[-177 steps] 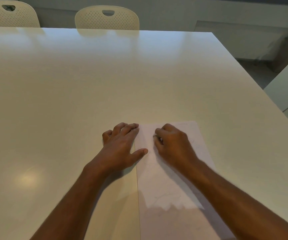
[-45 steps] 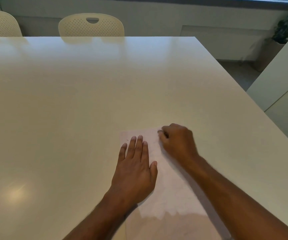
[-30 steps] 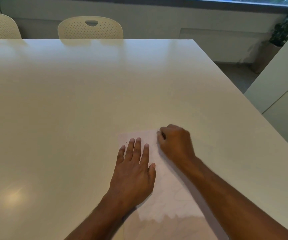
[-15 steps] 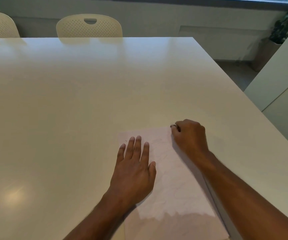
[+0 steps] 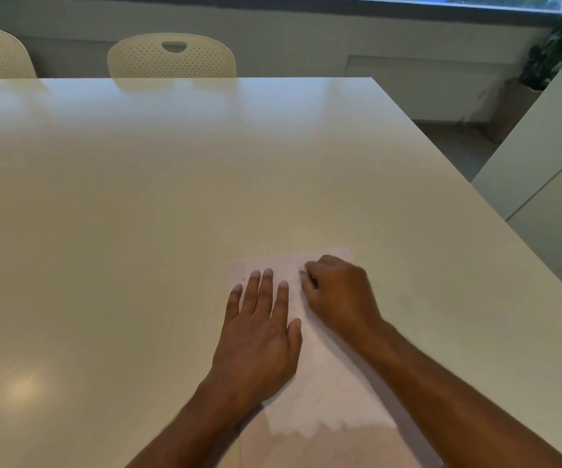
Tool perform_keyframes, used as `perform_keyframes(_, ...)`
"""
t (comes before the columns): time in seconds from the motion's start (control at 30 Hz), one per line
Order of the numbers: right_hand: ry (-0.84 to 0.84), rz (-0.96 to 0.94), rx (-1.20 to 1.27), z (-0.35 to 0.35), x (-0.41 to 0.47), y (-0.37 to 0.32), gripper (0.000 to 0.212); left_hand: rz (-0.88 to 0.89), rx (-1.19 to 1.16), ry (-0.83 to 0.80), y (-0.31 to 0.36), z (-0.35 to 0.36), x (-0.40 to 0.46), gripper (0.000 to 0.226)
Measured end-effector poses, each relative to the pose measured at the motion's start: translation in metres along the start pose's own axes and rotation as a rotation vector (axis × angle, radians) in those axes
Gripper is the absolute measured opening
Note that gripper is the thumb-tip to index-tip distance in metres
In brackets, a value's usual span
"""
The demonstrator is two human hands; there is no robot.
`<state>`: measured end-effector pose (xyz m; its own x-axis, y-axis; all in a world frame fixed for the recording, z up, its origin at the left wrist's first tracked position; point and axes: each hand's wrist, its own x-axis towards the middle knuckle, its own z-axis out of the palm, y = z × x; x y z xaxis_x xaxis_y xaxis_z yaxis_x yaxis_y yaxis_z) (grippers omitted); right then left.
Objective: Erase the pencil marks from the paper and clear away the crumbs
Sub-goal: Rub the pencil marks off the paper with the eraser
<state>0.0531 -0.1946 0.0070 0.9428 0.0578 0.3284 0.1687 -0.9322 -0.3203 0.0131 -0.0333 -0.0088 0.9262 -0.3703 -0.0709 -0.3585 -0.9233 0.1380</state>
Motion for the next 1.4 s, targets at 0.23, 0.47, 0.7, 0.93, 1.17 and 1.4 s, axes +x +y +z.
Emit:
perform_keyframes(0.23,0.091,0.171,-0.086,-0.009,0.019,0.024,0.024,-0.005,0.002,-0.014,0.001,0.001,-0.001,0.065)
perform_keyframes(0.47,0.104,0.245,-0.067,-0.012,0.022,0.039,0.026,0.000,-0.004,0.001,-0.001,0.002,-0.001,0.064)
perform_keyframes(0.7,0.010,0.101,-0.045,-0.005,0.003,0.017,0.023,0.011,-0.017,0.045,-0.003,0.008,0.001,0.064)
perform_keyframes(0.93,0.030,0.047,-0.022,-0.003,-0.006,0.004,0.023,0.010,-0.043,0.077,-0.002,0.008,0.001,0.064)
perform_keyframes(1.17,0.158,0.194,-0.072,-0.011,0.012,0.032,0.024,0.010,-0.027,0.084,-0.004,0.013,0.003,0.065)
perform_keyframes(1.4,0.138,0.184,-0.037,-0.009,0.012,0.038,0.025,0.025,-0.033,0.081,-0.004,0.012,0.001,0.065)
